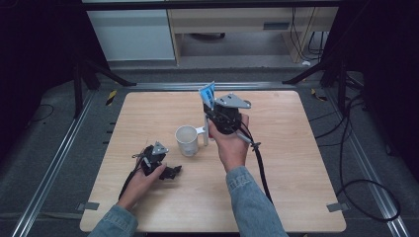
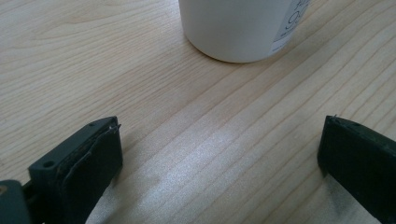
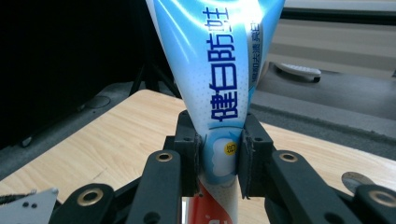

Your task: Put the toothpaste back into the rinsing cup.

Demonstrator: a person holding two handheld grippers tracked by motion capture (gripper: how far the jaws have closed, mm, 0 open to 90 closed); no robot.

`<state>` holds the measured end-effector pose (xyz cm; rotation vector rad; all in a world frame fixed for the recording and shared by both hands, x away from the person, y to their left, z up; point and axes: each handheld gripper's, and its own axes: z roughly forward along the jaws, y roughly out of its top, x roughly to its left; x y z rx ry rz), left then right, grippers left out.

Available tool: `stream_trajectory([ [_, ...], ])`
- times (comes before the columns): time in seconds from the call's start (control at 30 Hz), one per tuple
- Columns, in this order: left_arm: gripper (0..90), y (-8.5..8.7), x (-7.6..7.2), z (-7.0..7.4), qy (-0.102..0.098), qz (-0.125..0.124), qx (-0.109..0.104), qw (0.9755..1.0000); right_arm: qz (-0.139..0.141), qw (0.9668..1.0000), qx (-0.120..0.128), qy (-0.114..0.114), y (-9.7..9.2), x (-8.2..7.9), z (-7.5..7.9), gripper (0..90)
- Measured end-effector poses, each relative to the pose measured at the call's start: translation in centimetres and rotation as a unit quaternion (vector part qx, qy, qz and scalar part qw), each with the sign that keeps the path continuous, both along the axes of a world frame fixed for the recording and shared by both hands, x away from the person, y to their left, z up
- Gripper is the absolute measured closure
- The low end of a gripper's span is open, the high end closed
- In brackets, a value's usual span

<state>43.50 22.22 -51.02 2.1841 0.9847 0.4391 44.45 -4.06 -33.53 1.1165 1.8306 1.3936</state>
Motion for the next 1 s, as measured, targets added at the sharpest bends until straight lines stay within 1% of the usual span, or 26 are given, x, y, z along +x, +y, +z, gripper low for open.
stream_trajectory([
  [0.1, 0.0, 0.0, 0.0, 0.0, 0.0, 0.0, 0.0, 1.0, -0.005, 1.0, 0.001, -0.005, 0.2, 0.0, 0.2, 72.9],
  [0.17, 0.0, 0.0, 0.0, 0.0, 0.001, -0.001, 0.001, 1.0, -0.008, 0.9999, 0.001, -0.014, 0.6, 0.0, 0.6, 72.9],
  [0.37, 0.0, 0.0, 0.0, 0.0, 0.001, -0.003, 0.001, 1.0, -0.013, 0.9996, 0.005, -0.024, 1.2, 0.2, 1.1, 72.9],
  [0.4, 0.0, 0.0, 0.0, 0.0, 0.001, -0.002, 0.002, 1.0, -0.014, 0.9995, 0.011, -0.025, 1.4, 0.3, 1.1, 72.9],
  [0.5, 0.0, 0.0, 0.0, 0.0, 0.001, -0.003, 0.001, 1.0, -0.015, 0.9995, 0.013, -0.026, 1.6, 0.4, 1.3, 72.9],
  [0.67, 0.0, 0.0, 0.1, 0.0, 0.001, -0.003, 0.003, 1.0, -0.011, 0.9991, 0.01, -0.038, 2.2, 0.5, 2.0, 72.9],
  [0.8, 0.0, 0.0, 0.1, 0.0, 0.001, -0.003, 0.003, 1.0, -0.012, 0.999, 0.012, -0.041, 2.5, 0.7, 2.2, 72.9],
  [1.0, 0.0, 0.0, 0.1, 0.0, 0.001, -0.003, 0.003, 1.0, -0.011, 0.9984, 0.013, -0.053, 3.4, 1.2, 2.2, 72.8],
])
